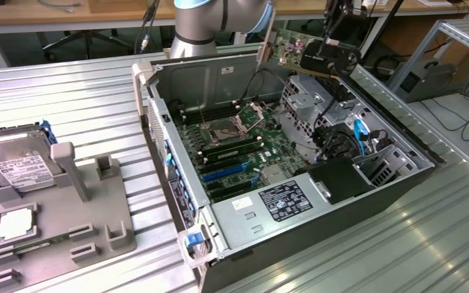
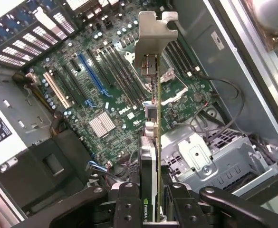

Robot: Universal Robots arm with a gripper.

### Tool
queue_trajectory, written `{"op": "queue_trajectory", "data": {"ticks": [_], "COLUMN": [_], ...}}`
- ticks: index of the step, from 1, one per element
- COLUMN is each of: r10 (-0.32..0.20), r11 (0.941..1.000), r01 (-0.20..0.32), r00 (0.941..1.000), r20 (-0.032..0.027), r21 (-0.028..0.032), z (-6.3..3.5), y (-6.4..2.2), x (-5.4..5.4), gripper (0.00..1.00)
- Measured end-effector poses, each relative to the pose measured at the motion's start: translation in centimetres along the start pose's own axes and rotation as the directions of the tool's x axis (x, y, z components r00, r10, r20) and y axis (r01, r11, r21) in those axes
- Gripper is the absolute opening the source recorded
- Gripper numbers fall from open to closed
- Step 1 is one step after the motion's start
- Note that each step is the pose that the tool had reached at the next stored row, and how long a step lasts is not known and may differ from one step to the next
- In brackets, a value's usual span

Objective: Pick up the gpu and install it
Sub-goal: 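Insert the gpu into the slot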

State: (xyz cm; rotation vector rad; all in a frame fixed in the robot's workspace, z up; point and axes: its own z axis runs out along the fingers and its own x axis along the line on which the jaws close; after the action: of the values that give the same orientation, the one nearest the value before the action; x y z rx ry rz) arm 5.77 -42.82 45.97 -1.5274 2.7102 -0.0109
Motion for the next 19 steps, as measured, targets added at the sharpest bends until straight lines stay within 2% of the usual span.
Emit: {"op": "queue_trajectory", "data": {"ticks": [2, 3, 5, 9, 12, 15, 18, 19], "r10": [-0.051, -0.097, -0.137, -0.232, -0.323, -0.379, -0.445, -0.454], "r11": [0.9987, 0.9953, 0.9905, 0.9728, 0.9463, 0.9252, 0.8954, 0.8911], "r01": [0.051, 0.097, 0.137, 0.232, 0.323, 0.379, 0.445, 0.454], "r00": [0.9987, 0.9953, 0.9905, 0.9728, 0.9463, 0.9253, 0.8954, 0.8911], "r20": [0.0011, 0.0022, 0.0031, 0.0055, 0.0081, 0.0098, 0.0119, 0.0119], "r21": [-0.0011, -0.0021, -0.0029, -0.0048, -0.0063, -0.0072, -0.008, -0.0081], "z": [0.01, 0.01, 0.02, 0.04, 0.06, 0.07, 0.09, 0.09], "y": [0.0, 0.0, 0.0, 0.0, 0.0, 0.0, 0.0, 0.01], "x": [0.0, 0.0, 0.0, 0.0, 0.0, 0.0, 0.0, -0.01], "gripper": [0.27, 0.27, 0.27, 0.27, 0.27, 0.27, 0.27, 0.27]}}
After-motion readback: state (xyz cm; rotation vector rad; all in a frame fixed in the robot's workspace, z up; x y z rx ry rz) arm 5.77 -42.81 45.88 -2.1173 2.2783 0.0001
